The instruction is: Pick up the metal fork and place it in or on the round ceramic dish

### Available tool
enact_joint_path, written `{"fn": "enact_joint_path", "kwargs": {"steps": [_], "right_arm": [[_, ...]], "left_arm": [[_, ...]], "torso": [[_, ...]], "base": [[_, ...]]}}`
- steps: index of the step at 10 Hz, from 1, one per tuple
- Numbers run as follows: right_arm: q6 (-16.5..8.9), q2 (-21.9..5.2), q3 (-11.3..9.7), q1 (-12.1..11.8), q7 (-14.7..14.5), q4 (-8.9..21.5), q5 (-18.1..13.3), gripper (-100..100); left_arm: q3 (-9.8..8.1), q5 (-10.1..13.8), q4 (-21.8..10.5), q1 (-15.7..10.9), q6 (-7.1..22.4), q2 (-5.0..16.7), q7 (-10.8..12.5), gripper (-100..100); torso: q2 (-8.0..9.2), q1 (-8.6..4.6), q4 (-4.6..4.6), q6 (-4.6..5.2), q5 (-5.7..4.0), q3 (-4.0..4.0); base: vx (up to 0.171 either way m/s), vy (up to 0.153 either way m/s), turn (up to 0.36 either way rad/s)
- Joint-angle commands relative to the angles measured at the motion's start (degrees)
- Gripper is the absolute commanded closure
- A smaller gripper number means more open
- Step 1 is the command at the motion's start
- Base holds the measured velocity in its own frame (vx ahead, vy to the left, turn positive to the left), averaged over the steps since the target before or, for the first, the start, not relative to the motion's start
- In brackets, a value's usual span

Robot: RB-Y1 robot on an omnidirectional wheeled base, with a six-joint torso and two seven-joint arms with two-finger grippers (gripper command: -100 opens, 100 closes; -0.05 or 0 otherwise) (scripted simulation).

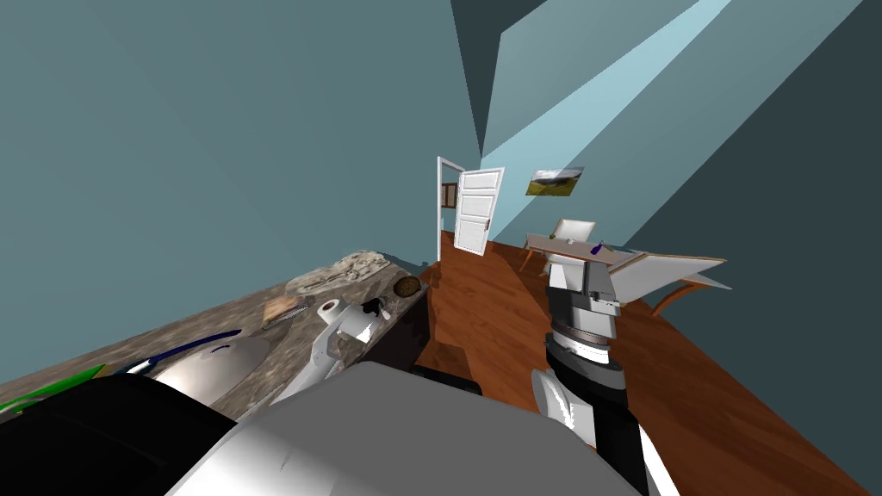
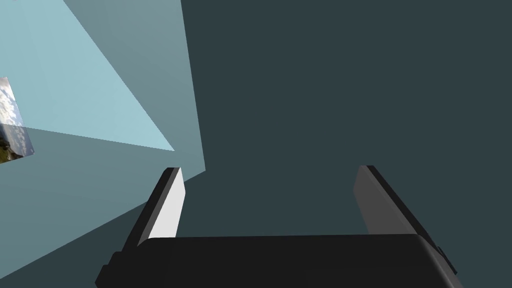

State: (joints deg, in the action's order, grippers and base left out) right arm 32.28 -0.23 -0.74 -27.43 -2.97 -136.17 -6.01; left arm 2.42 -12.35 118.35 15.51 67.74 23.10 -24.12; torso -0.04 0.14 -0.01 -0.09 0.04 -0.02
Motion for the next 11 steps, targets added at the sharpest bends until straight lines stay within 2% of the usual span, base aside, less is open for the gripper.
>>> {"fn": "enact_joint_path", "kwargs": {"steps": [1, 2, 6, 11], "right_arm": [[0.00, 0.00, 0.00, 0.00, 0.00, 0.00, 0.00, 0], [0.00, 0.00, 0.00, 0.00, 0.00, 0.00, 0.00, 0], [0.00, 0.00, 0.00, 0.02, 0.00, 0.01, 0.00, 0], [0.00, 0.00, 0.00, 0.01, 0.00, 0.01, 0.00, 0]], "left_arm": [[0.00, 0.00, 0.00, 0.00, 0.00, 0.00, 0.00, 0], [-0.77, -0.12, -1.66, -1.02, -0.11, -0.01, 0.39, -100], [-3.83, -0.58, -8.34, -5.12, -0.48, -0.08, 1.95, -100], [-7.67, -1.17, -16.69, -10.23, -0.94, -0.16, 3.89, -100]], "torso": [[0.00, 0.00, 0.00, 0.00, 0.00, 0.00], [0.03, -0.06, 0.01, 0.00, -0.02, 0.02], [0.49, 0.04, 0.11, 0.02, 0.01, 0.28], [0.41, -0.06, 0.10, 0.01, -0.02, 0.24]], "base": [[0.000, 0.000, 0.000], [-0.031, 0.004, -0.166], [-0.108, 0.027, -0.223], [-0.099, 0.006, -0.213]]}}
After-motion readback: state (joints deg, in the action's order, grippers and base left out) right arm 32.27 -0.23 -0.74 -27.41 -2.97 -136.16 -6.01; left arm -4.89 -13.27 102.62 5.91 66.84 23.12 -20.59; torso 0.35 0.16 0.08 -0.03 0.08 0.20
